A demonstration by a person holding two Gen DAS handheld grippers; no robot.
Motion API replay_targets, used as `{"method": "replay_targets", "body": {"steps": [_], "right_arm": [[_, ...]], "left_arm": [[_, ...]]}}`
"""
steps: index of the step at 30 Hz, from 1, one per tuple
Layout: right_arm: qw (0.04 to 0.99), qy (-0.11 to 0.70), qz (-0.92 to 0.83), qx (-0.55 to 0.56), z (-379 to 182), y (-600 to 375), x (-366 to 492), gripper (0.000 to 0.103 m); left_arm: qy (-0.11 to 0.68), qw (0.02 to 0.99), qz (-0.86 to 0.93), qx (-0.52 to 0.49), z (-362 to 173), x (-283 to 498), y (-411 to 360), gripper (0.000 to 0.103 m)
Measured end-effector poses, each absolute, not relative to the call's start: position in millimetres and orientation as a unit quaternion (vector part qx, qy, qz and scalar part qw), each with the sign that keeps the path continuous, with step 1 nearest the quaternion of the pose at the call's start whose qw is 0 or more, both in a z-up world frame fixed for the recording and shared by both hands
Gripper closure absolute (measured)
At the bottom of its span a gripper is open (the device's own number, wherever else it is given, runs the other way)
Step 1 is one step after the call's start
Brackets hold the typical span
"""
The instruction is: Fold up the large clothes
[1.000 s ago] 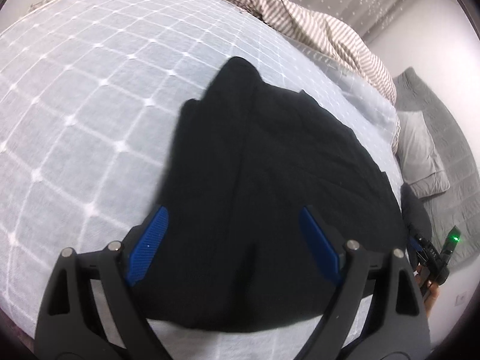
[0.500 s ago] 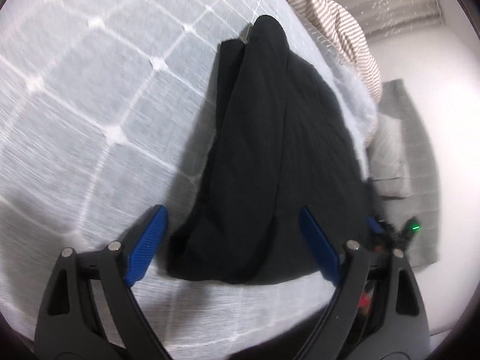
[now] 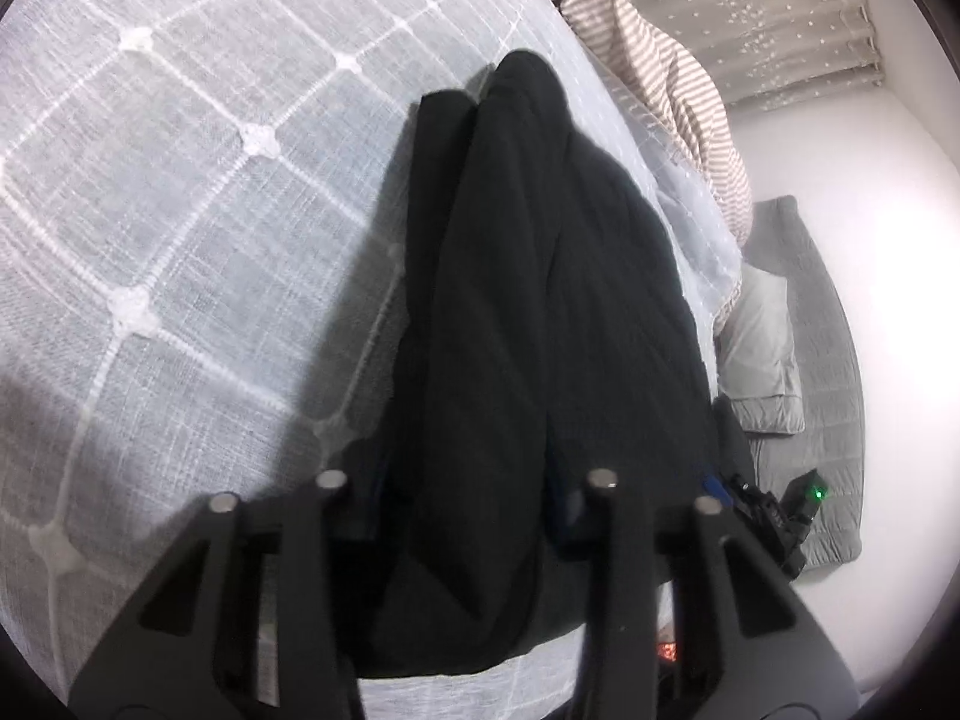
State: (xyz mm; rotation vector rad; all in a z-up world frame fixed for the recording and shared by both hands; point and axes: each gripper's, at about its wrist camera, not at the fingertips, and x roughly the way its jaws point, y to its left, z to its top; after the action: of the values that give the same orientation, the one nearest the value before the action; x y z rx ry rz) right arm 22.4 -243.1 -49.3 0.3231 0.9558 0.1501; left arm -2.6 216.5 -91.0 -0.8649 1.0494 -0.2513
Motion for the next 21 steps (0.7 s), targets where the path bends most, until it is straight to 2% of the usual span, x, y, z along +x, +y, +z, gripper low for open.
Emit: {"method": "replay_targets", "body": {"steps": [7, 12, 21], "right_arm": [[0.874, 0.453, 0.085, 0.157, -44, -234, 21, 0.020], [0.866, 0.460, 0.106, 0.166, -44, -231, 20, 0.020], [0.862, 0.450, 0.126, 0.195, -35, -249, 14, 0.020]], "left_arm": [[0.372, 0.864, -0.151, -0.303, -6, -18, 172, 0.071], [0.312, 0.880, -0.218, -0.285, 40, -16, 131, 0.072], [0.304, 0.870, -0.290, -0.259, 62, 11, 38, 0.075]]}}
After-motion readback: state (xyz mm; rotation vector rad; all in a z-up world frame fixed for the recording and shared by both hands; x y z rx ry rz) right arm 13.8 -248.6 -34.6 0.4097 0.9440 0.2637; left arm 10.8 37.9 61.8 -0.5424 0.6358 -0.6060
